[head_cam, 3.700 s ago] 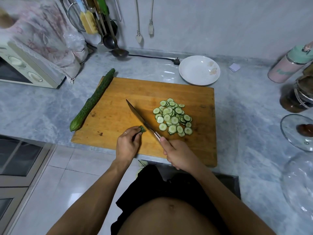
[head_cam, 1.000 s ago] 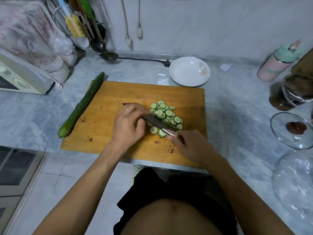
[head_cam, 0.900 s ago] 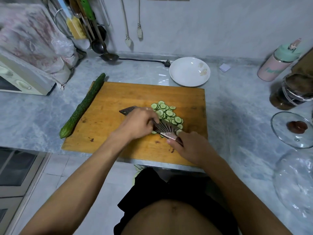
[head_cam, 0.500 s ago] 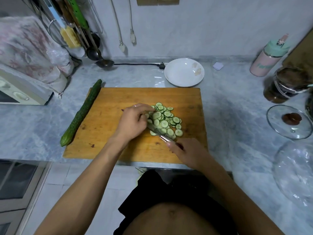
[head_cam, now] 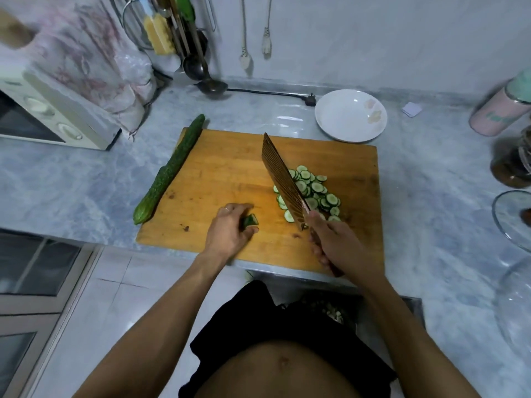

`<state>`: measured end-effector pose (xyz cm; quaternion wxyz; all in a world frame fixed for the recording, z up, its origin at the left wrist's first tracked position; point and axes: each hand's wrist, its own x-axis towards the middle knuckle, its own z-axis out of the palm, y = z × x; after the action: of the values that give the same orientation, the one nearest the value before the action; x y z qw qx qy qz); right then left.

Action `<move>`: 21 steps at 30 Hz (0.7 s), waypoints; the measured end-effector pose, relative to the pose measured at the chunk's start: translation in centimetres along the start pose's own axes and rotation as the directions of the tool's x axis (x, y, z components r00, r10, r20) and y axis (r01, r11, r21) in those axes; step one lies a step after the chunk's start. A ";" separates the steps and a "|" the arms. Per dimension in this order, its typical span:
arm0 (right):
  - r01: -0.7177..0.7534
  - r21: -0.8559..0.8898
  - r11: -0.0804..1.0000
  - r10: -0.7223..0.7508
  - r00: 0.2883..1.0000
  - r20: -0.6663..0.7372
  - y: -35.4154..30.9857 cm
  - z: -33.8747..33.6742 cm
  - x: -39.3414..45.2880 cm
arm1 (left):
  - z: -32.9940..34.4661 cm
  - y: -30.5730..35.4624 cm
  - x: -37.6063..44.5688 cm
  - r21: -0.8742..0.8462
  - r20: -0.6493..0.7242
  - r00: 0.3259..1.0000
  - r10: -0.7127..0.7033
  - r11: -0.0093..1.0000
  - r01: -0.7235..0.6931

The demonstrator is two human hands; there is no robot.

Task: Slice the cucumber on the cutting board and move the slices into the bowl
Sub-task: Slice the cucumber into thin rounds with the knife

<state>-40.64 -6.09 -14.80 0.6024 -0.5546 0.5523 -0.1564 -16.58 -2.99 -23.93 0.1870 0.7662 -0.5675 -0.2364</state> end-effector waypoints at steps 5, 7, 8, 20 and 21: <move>0.005 -0.001 1.000 -0.005 0.999 -0.042 -1.6 2.1 1.2 | -2.7 -2.4 1.6 -0.332 -0.222 0.963 -0.154 0.940 0.074; -0.008 0.006 1.000 0.008 0.998 -0.057 -2.4 2.9 1.8 | -5.1 -4.0 3.3 -0.246 -0.265 0.958 -0.108 0.968 0.041; -0.012 0.004 1.000 0.012 0.998 -0.060 -2.9 3.3 2.2 | -6.3 -4.7 4.6 -0.185 -0.259 0.963 -0.078 0.982 0.030; -0.053 0.083 0.995 0.061 0.993 -0.099 -6.6 8.3 7.0 | -12.7 -5.6 18.5 0.313 -0.094 0.995 -0.027 0.948 0.055; -0.040 0.093 0.995 0.050 0.993 -0.103 -6.8 8.6 7.0 | -12.5 -5.8 18.9 0.309 -0.094 0.995 -0.032 0.949 0.059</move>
<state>-28.17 -9.75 -14.52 0.6003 -0.5051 0.5881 -0.1965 -0.29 -19.18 -19.75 0.0829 0.8087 -0.5711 -0.1142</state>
